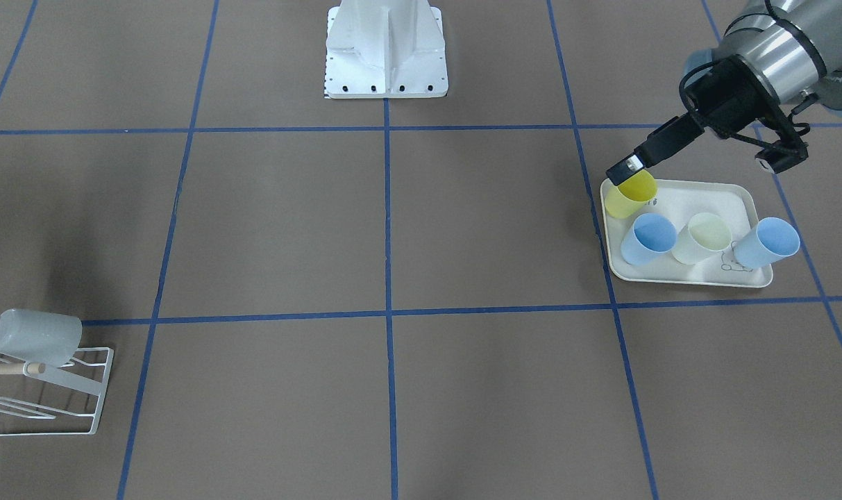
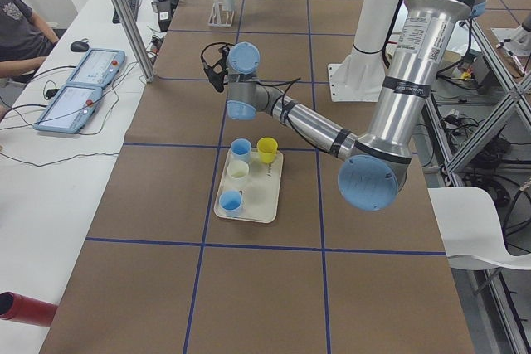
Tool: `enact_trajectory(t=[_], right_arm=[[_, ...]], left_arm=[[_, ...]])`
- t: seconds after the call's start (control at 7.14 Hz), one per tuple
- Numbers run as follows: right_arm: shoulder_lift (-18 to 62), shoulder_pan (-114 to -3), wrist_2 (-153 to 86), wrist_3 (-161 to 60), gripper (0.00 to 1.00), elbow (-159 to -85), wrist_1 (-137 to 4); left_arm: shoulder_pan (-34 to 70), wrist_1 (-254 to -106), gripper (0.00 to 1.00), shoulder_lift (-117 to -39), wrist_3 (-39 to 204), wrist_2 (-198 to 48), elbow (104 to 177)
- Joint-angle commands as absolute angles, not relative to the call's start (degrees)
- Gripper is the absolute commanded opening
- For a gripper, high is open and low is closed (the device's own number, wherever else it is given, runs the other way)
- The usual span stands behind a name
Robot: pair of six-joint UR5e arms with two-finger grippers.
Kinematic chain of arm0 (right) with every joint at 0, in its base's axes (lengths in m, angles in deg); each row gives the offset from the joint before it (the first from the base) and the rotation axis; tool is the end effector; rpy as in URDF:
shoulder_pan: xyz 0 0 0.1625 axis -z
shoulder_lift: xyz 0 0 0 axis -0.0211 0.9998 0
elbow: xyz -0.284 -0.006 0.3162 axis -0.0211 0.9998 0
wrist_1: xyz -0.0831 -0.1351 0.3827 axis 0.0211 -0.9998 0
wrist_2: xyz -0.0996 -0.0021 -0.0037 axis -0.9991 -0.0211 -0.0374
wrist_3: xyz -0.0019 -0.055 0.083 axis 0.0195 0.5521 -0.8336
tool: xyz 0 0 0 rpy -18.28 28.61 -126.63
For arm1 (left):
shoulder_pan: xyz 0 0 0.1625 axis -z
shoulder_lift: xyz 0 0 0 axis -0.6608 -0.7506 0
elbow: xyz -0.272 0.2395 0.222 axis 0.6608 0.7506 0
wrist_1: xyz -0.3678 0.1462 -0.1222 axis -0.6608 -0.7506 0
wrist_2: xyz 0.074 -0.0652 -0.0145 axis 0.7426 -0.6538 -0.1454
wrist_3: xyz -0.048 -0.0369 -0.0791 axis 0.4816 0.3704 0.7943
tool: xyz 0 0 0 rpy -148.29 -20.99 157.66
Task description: Transfer IKEA cup to right arm and place on rack
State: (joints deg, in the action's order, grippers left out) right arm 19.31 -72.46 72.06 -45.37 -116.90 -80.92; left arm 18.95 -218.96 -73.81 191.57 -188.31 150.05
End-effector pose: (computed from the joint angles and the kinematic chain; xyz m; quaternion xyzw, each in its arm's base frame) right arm -0.1147 -0.6447 0.4607 0.0711 -0.3536 -0.0925 0.9281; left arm 0.2098 -0.4951 0.3012 -0.1091 0.7039 -0.2878 0.6402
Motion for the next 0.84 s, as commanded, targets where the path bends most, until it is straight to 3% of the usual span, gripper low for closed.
enact_trajectory(t=[0.0, 0.7], right_arm=[[19.0, -72.5, 72.3, -45.1, 0.04, -116.4, -80.9], [18.9, -73.1, 72.3, -45.1, 0.03, -115.9, -81.1]], left_arm=[[18.9, -219.0, 1.0, -73.8, 191.6, -188.3, 150.0], [18.8, -219.0, 1.0, -73.9, 191.7, -188.2, 150.1]])
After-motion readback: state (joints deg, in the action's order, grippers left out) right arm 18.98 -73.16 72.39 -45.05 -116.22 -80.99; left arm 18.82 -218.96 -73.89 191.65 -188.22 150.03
